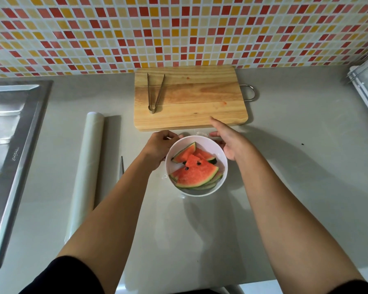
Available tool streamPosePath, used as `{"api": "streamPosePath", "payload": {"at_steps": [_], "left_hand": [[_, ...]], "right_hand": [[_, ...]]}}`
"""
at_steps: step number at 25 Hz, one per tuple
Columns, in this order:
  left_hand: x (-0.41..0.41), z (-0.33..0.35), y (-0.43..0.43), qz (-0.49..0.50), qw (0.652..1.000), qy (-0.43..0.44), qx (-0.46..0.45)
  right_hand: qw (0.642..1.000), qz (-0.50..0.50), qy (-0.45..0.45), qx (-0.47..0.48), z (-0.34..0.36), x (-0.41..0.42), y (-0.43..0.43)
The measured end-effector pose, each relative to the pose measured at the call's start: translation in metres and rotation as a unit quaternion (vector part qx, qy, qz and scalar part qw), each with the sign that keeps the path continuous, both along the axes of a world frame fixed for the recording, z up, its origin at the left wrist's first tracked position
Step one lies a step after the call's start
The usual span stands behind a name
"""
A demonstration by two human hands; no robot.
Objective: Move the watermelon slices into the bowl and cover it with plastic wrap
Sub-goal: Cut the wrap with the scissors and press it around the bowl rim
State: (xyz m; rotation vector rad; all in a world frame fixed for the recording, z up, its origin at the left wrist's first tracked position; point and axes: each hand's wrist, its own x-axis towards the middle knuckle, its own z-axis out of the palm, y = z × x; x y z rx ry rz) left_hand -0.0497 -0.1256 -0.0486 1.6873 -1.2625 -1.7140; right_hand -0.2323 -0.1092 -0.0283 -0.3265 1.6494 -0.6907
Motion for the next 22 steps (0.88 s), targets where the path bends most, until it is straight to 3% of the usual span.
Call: {"api": "streamPosePath", "payload": {"at_steps": [2, 4, 7, 9, 10, 12, 14, 15, 19, 22], "left_hand": [[0.000, -0.001, -0.001, 0.000, 1.000, -0.008, -0.001], [0.003, -0.002, -0.003, -0.021, 0.994, -0.086, -0.061], [0.009, -0.003, -0.001, -0.086, 0.941, -0.259, -0.200], [0.015, -0.003, 0.003, -0.057, 0.913, -0.299, -0.272], [0.020, -0.001, 0.004, -0.006, 0.912, -0.275, -0.304], [0.026, 0.006, 0.015, 0.114, 0.943, -0.078, -0.302], [0.022, 0.007, 0.038, 0.145, 0.946, 0.135, -0.257], [0.017, 0.005, 0.051, 0.131, 0.945, 0.181, -0.239], [-0.003, -0.001, 0.078, 0.119, 0.945, 0.247, -0.178], [-0.007, 0.000, 0.074, 0.130, 0.947, 0.245, -0.159]], "right_hand": [[1.000, 0.011, 0.014, -0.002, 0.000, 0.001, 0.002], [0.999, 0.015, 0.040, -0.013, 0.006, 0.005, 0.002], [0.992, 0.067, 0.093, -0.045, 0.016, 0.012, 0.006], [0.976, 0.063, 0.170, -0.118, 0.016, 0.011, 0.013], [0.960, 0.028, 0.213, -0.180, 0.015, 0.007, 0.016], [0.919, -0.044, 0.214, -0.328, 0.013, 0.000, 0.029], [0.899, 0.000, 0.129, -0.417, 0.009, 0.001, 0.046], [0.898, 0.040, 0.104, -0.426, 0.006, 0.004, 0.052], [0.910, 0.104, 0.066, -0.395, -0.001, 0.016, 0.053], [0.919, 0.111, 0.064, -0.373, -0.002, 0.018, 0.048]]}}
